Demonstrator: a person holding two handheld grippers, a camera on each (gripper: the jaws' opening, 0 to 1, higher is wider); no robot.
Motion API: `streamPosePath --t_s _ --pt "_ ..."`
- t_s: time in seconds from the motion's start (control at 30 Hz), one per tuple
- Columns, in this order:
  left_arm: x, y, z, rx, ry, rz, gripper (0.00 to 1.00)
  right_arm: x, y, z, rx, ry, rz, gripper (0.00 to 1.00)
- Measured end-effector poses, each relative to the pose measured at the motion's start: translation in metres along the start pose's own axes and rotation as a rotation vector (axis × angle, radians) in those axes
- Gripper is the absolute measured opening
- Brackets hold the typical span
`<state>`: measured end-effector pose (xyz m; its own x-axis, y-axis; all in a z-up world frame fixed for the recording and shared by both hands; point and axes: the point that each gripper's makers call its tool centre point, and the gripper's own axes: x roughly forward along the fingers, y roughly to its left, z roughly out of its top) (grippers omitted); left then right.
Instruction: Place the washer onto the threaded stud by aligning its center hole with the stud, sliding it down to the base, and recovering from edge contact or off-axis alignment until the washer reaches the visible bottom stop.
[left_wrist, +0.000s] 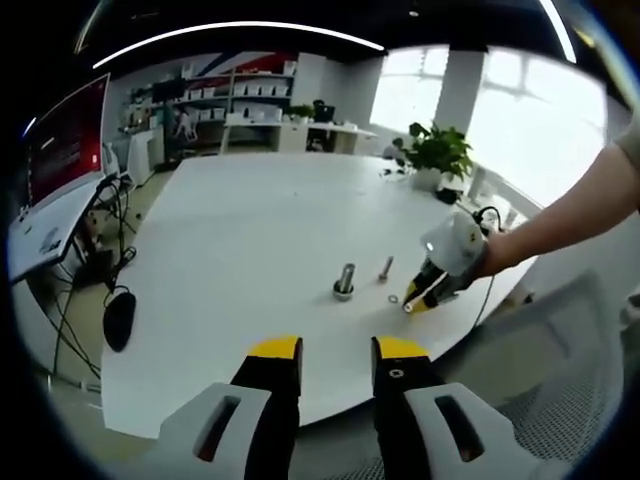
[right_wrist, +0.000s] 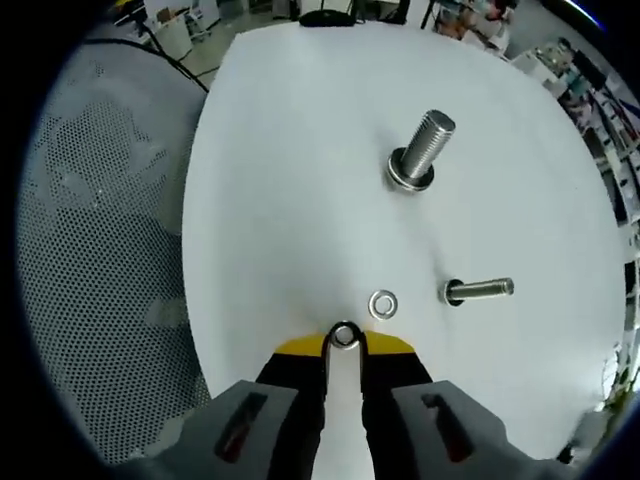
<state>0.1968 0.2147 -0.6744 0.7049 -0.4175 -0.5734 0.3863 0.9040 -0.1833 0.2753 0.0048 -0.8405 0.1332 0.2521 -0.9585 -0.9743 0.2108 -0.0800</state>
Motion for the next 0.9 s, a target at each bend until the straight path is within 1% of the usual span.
streamPosePath --t_s 0.07,0.1,0.13,0.17,0.23,0.3,0.43,0.63,0.9 --pt "0.0 0.0 0.0 0.0 0.001 0.0 0.25 -0.002 -0.001 -0.003 0.008 -0.004 -0.008 0.13" --pt "0.0 0.0 0.0 0.0 0.001 0.0 0.25 -0.004 -0.003 -0.001 0.037 -0.037 -0.009 0.13" --pt "0.0 0.0 -0.001 0.0 0.002 -0.001 0.25 -0.005 -0.004 0.0 0.071 -0.055 -0.01 0.13" --pt "0.0 0.0 -0.001 -0.001 0.003 -0.001 0.25 -0.008 -0.008 -0.003 0.102 -0.053 -0.019 0.13" --pt "0.0 -0.001 0.0 -0.001 0.002 -0.002 0.25 -0.011 -0.013 -0.006 0.138 -0.063 -0.016 0.13" --pt "0.0 0.0 0.0 -0.001 -0.001 0.0 0.25 -0.016 -0.019 -0.008 0.153 -0.069 -0.026 0.13" --pt "0.0 0.0 0.001 -0.001 -0.004 0.0 0.25 -0.025 -0.029 -0.006 0.167 -0.089 -0.046 0.13" --pt "-0.001 0.001 0.001 -0.01 -0.011 0.005 0.25 -0.032 -0.044 -0.005 0.192 -0.102 -0.072 0.13" --pt "-0.001 0.001 0.002 -0.007 -0.011 0.004 0.25 -0.043 -0.058 0.009 0.172 -0.13 -0.096 0.14"
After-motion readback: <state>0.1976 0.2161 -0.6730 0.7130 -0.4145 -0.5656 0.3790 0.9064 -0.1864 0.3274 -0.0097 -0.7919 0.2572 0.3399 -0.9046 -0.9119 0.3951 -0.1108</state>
